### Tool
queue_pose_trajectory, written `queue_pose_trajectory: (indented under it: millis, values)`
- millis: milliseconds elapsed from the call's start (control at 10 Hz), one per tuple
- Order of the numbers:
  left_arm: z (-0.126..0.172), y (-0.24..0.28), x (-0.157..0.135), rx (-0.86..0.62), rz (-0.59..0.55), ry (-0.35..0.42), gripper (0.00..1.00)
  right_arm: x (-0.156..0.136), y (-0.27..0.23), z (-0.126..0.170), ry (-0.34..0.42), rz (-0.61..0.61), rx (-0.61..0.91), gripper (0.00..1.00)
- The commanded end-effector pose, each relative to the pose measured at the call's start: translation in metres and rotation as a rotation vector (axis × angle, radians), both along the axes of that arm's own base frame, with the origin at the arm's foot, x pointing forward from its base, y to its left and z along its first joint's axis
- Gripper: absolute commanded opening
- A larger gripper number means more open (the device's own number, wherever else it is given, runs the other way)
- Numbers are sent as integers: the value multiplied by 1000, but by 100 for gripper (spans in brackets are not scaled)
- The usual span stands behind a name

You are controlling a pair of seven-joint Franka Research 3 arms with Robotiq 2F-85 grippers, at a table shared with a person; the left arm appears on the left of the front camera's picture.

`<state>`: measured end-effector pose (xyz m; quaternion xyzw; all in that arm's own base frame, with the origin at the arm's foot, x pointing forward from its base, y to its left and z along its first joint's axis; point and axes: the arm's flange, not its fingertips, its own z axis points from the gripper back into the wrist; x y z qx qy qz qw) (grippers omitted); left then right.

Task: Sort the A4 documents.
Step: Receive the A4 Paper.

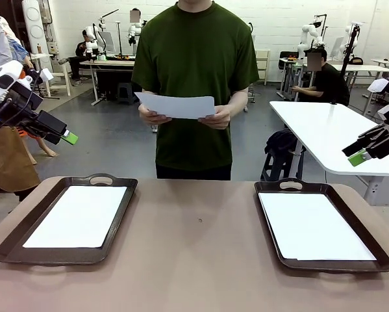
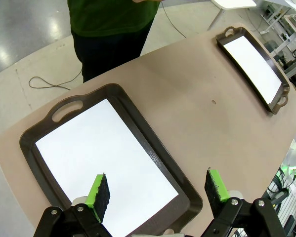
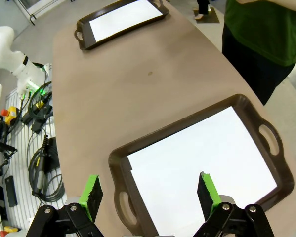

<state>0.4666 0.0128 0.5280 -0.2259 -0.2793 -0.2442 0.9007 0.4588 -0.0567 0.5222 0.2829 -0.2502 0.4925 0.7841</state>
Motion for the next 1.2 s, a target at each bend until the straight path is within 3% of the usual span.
queue_pose_trajectory:
  millis: [0,1100]
  values:
    - [1,0,0,9,5,-9,100,1,1,-1,-16,-2,1,100]
    - [1,0,0,9,5,-9,100,1,1,-1,-16,-2,1,100]
